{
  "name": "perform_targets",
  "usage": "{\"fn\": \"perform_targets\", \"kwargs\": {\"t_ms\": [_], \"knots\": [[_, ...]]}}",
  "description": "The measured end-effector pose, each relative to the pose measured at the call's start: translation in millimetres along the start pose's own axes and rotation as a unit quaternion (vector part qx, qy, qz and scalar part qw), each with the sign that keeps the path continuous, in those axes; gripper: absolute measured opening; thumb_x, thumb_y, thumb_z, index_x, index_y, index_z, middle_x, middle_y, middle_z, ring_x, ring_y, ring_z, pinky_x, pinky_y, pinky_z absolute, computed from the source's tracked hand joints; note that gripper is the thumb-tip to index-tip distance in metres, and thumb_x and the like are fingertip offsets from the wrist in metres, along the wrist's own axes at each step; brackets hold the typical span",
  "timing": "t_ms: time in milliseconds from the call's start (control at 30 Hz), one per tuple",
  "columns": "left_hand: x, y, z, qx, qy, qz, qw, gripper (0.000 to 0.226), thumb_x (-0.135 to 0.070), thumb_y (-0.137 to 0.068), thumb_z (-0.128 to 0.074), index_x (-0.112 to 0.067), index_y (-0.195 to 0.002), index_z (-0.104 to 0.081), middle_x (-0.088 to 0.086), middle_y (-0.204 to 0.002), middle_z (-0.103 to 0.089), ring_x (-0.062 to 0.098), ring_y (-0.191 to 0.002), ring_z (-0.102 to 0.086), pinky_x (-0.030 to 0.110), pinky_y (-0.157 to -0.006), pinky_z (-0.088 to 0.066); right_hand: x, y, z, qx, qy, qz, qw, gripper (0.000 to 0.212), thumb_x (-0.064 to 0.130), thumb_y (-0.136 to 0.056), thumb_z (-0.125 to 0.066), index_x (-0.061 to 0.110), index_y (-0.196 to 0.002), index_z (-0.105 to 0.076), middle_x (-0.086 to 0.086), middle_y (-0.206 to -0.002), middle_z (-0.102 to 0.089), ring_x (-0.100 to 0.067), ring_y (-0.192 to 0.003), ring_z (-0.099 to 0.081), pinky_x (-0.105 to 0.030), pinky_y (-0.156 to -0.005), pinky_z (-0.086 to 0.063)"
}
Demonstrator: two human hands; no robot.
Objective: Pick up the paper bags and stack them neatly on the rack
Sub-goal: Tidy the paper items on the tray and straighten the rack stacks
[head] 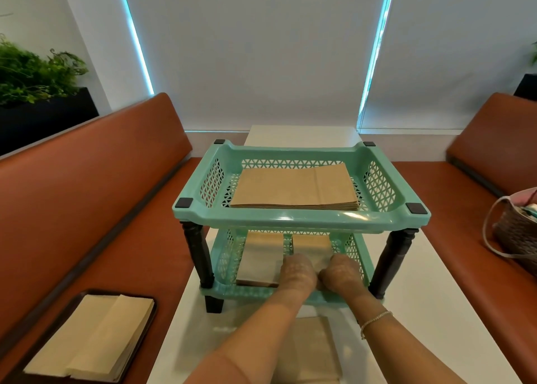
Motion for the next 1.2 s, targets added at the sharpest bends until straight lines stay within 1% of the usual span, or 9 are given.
{"fn": "perform_targets", "kwargs": {"t_ms": [133,333,433,500,600,767,833,1067,1200], "knots": [[0,3,0,-0.001,0.003,0.003,1.000,0.025,-0.005,-0.096,-0.048,-0.002,-0.119,-0.058,0.011,-0.122,-0.061,0.022,-0.111,-0.059,0.021,-0.084,-0.045,-1,0,1,-0.005,-0.016,0.003,1.000,0.027,0.021,-0.088,-0.057,0.007,-0.112,-0.062,-0.008,-0.118,-0.063,-0.019,-0.110,-0.059,-0.024,-0.095,-0.046],[-7,10,10,-0.029,-0.023,-0.020,0.999,0.039,-0.006,-0.093,-0.052,-0.003,-0.131,-0.046,0.013,-0.134,-0.052,0.025,-0.122,-0.053,0.026,-0.095,-0.044,-4,1,1,-0.017,-0.059,-0.005,0.998,0.027,0.024,-0.087,-0.057,0.007,-0.107,-0.063,-0.008,-0.111,-0.066,-0.022,-0.104,-0.062,-0.024,-0.083,-0.047],[-11,20,25,-0.047,-0.026,-0.056,0.997,0.037,-0.009,-0.094,-0.049,-0.005,-0.131,-0.045,0.013,-0.135,-0.049,0.027,-0.122,-0.051,0.030,-0.097,-0.044,-3,8,7,-0.050,-0.088,-0.007,0.995,0.027,0.017,-0.087,-0.055,0.005,-0.111,-0.059,-0.011,-0.116,-0.063,-0.025,-0.107,-0.060,-0.027,-0.085,-0.047],[-6,26,36,-0.062,-0.042,-0.064,0.995,0.030,-0.013,-0.095,-0.049,-0.008,-0.125,-0.051,0.012,-0.128,-0.054,0.027,-0.114,-0.056,0.032,-0.089,-0.047,-4,19,13,-0.068,-0.100,-0.012,0.993,0.033,0.017,-0.088,-0.055,0.007,-0.119,-0.053,-0.011,-0.122,-0.058,-0.025,-0.113,-0.055,-0.029,-0.090,-0.045],[11,39,46,-0.056,-0.075,-0.050,0.994,0.023,-0.015,-0.095,-0.049,-0.009,-0.115,-0.057,0.010,-0.115,-0.061,0.026,-0.102,-0.061,0.031,-0.075,-0.047,-5,32,15,-0.072,-0.089,-0.001,0.993,0.028,0.018,-0.089,-0.054,0.010,-0.116,-0.056,-0.008,-0.120,-0.058,-0.024,-0.110,-0.057,-0.027,-0.081,-0.045],[40,61,36,-0.022,-0.110,-0.036,0.993,0.027,-0.023,-0.092,-0.056,-0.008,-0.113,-0.061,0.009,-0.113,-0.062,0.025,-0.100,-0.062,0.033,-0.082,-0.052,-8,60,1,-0.029,-0.052,0.005,0.998,0.017,0.021,-0.085,-0.053,0.010,-0.095,-0.062,-0.007,-0.097,-0.062,-0.023,-0.088,-0.061,-0.028,-0.070,-0.050],[51,69,27,-0.006,-0.120,-0.036,0.992,0.033,-0.028,-0.091,-0.056,-0.007,-0.117,-0.058,0.009,-0.116,-0.061,0.026,-0.104,-0.061,0.035,-0.088,-0.052,-10,71,-14,0.005,-0.053,0.001,0.999,0.012,0.022,-0.085,-0.055,0.011,-0.088,-0.059,-0.007,-0.089,-0.060,-0.025,-0.089,-0.065,-0.032,-0.076,-0.055],[123,80,6,-0.017,-0.119,0.063,0.991,0.035,-0.021,-0.088,-0.056,-0.009,-0.121,-0.053,0.006,-0.116,-0.057,0.022,-0.104,-0.057,0.032,-0.090,-0.049,-35,100,-64,0.094,-0.089,-0.019,0.991,0.016,0.019,-0.086,-0.056,0.008,-0.097,-0.057,-0.007,-0.098,-0.054,-0.022,-0.094,-0.058,-0.033,-0.088,-0.053],[142,82,1,-0.039,-0.061,0.073,0.995,0.045,-0.025,-0.087,-0.057,-0.011,-0.128,-0.044,0.007,-0.123,-0.053,0.023,-0.110,-0.053,0.031,-0.092,-0.046,-39,109,-83,0.086,-0.191,-0.065,0.976,0.042,0.021,-0.071,-0.068,0.008,-0.107,-0.051,-0.009,-0.100,-0.060,-0.022,-0.088,-0.061,-0.033,-0.078,-0.058]]}}
Point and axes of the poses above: each hand's wrist, its own y-axis away from the middle knuckle, its own z-axis out of the back of the hand, x = y × z, the point moved 6 cm from there along -y, towards the middle knuckle
